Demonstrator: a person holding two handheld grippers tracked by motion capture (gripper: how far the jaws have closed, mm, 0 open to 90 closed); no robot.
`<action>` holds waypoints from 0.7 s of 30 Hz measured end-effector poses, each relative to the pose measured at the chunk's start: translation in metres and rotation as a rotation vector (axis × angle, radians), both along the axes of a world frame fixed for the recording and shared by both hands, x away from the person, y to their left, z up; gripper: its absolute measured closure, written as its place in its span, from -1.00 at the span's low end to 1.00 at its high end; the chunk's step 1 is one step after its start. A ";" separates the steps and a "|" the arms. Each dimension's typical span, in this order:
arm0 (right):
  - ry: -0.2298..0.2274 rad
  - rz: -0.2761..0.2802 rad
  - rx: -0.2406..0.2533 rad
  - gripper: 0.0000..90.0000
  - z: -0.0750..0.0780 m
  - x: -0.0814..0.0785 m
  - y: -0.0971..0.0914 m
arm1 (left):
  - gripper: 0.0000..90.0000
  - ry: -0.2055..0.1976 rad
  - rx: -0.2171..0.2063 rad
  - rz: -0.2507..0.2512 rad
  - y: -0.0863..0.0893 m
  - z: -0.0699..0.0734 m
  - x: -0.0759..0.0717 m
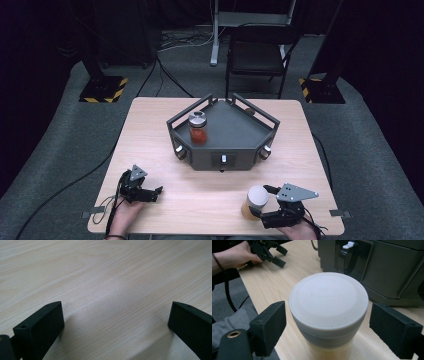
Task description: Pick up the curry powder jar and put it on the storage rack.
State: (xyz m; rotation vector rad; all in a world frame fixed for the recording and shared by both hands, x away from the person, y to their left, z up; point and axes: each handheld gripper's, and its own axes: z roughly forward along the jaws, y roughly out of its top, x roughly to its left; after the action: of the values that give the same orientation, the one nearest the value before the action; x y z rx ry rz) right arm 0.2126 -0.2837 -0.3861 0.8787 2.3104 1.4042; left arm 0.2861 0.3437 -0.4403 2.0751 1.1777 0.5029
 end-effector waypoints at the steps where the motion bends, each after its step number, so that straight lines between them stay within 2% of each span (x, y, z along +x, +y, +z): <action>1: 0.001 -0.007 0.001 -0.69 -0.002 0.000 0.001 | -1.00 0.000 0.000 0.000 0.000 0.000 0.000; 16: -0.007 -0.059 0.005 -0.42 -0.017 -0.005 0.014 | -1.00 0.000 0.000 0.000 0.000 0.000 0.000; 21: -0.032 -0.056 -0.005 -0.29 -0.018 -0.009 0.017 | -1.00 0.000 0.000 0.000 0.000 0.000 0.000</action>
State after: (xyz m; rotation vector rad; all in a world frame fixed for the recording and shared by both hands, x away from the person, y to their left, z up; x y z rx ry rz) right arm 0.2038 -0.2667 -0.4037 0.9051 2.2471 1.3796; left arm 0.2861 0.3437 -0.4403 2.0754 1.1776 0.5029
